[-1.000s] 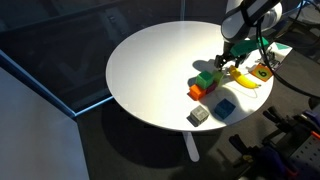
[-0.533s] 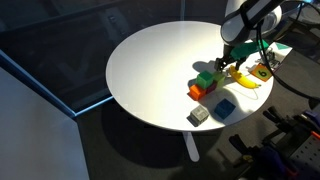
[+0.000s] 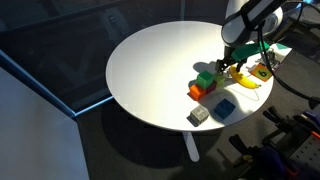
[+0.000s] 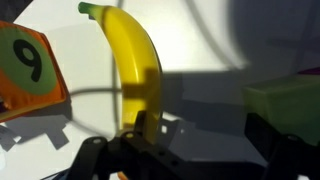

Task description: Put the blue block on the stack

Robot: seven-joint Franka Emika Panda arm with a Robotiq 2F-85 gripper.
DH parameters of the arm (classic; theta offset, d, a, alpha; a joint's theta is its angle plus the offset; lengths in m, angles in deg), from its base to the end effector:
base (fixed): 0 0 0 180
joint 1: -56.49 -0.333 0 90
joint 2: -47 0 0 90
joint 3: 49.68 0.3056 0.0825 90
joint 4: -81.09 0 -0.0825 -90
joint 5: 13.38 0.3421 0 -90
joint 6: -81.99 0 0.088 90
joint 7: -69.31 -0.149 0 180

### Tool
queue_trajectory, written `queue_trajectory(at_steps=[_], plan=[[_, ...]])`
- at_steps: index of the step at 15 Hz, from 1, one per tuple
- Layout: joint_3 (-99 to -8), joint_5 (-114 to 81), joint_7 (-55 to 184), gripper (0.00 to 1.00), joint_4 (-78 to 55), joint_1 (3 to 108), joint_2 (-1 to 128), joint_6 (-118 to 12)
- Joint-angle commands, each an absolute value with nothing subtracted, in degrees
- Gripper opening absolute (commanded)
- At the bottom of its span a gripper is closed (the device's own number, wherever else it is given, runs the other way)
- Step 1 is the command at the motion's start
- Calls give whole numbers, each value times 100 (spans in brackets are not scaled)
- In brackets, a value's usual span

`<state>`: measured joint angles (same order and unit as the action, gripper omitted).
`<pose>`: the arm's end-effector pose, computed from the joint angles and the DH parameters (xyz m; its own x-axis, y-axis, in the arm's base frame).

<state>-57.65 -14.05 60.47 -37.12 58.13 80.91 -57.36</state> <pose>0.5178 -0.0927 0.1151 0.9330 -0.2982 -0.2014 -0.2798 -0.9531 0.1152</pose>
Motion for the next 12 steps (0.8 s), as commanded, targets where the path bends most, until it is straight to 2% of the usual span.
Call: queue_trajectory(at_steps=[1,12], plan=[[-5830,-1541,5987,100,-3979,5798,7715,-5699],[-5860,-2125,6396,100,-5172,5869,6402,-5513]])
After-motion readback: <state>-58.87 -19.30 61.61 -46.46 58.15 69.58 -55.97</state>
